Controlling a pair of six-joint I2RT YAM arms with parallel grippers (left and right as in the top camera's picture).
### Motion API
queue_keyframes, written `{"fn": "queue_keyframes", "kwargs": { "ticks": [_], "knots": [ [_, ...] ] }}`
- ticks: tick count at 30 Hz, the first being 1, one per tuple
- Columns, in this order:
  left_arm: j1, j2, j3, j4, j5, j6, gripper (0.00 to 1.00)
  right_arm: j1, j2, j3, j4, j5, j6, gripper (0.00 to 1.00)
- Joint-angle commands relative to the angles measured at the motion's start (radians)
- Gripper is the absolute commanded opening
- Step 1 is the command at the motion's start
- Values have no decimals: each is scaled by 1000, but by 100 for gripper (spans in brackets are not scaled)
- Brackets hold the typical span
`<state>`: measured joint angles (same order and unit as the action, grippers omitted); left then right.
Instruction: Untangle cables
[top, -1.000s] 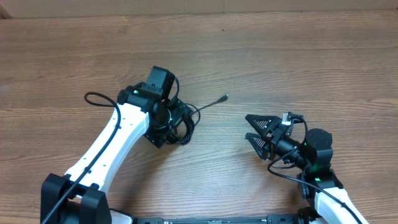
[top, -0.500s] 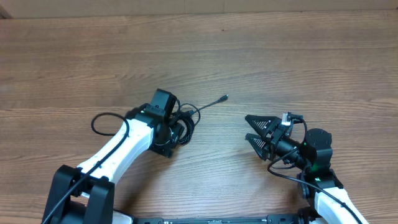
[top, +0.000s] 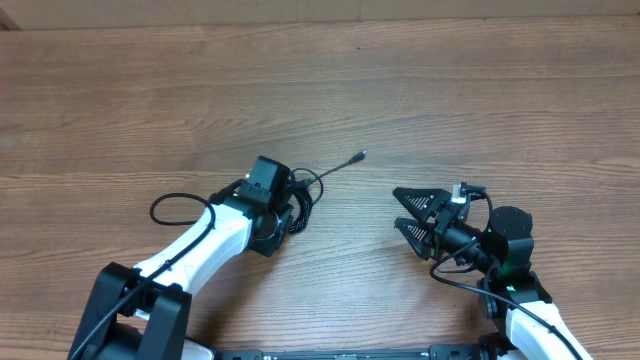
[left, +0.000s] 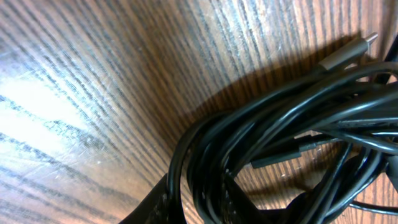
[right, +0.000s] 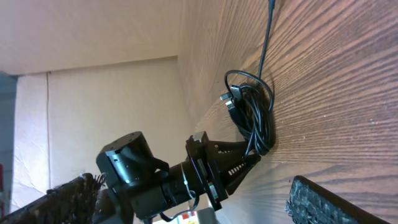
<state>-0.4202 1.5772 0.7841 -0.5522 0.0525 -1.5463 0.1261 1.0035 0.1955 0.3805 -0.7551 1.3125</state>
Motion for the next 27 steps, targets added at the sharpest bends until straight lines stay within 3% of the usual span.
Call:
{"fn": "queue_keyframes", "kwargs": {
  "ticks": [1,9,11,12,16,21,27],
  "knots": [
    [-41,5,-31,25,-69,-6,24,3,-2,8,2,-5,-126,98],
    [-50,11,-31,29,-115,-2,23,3,-3,8,-32,-34,-143,99],
    [-52,24,-31,30,-115,-2,17,3,-3,8,-50,-35,-143,100],
    [-52,40,-31,30,-111,-2,4,3,-3,8,-54,-35,-144,100],
    [-45,72,-31,29,-103,-1,4,2,-2,8,-64,-11,-163,100],
    [8,21,0,28,-3,105,4,2,-3,8,-122,43,-447,100],
    [27,-82,74,-18,101,163,4,2,-3,48,-169,-3,-451,93]
  ]
}}
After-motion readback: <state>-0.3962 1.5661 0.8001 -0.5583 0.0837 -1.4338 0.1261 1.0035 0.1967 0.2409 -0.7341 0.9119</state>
